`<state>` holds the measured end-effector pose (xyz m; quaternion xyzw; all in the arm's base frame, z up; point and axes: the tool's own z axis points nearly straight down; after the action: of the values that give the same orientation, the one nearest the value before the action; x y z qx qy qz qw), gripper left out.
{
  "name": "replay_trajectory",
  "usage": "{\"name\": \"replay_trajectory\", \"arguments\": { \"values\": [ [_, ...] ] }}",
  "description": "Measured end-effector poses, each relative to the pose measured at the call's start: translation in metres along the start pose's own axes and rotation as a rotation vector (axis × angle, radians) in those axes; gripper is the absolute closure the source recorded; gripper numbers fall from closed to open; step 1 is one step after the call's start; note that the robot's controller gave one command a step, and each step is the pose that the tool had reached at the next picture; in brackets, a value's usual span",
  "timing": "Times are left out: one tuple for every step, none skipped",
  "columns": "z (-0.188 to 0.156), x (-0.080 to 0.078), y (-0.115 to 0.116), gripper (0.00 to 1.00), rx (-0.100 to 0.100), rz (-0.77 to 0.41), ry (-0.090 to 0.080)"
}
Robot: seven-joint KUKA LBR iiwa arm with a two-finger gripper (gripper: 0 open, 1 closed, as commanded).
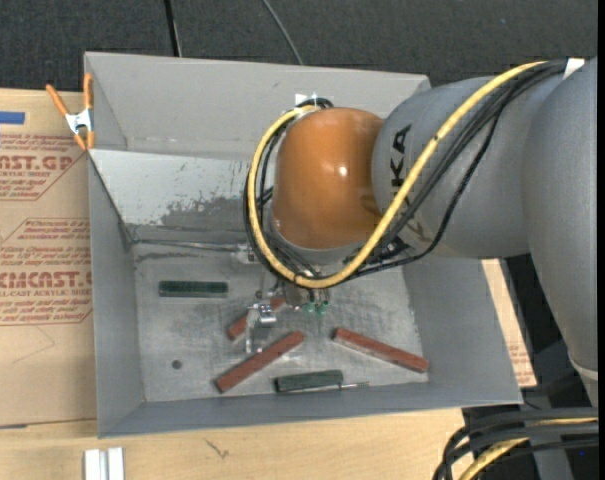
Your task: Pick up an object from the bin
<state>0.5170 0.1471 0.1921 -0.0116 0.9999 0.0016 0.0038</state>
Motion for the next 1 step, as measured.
{"name": "replay_trajectory", "arguments": {
  "values": [
    [-0.0065,-0.0613,-0.0474,0.0,0.002,-0.177,0.007]
  ]
}}
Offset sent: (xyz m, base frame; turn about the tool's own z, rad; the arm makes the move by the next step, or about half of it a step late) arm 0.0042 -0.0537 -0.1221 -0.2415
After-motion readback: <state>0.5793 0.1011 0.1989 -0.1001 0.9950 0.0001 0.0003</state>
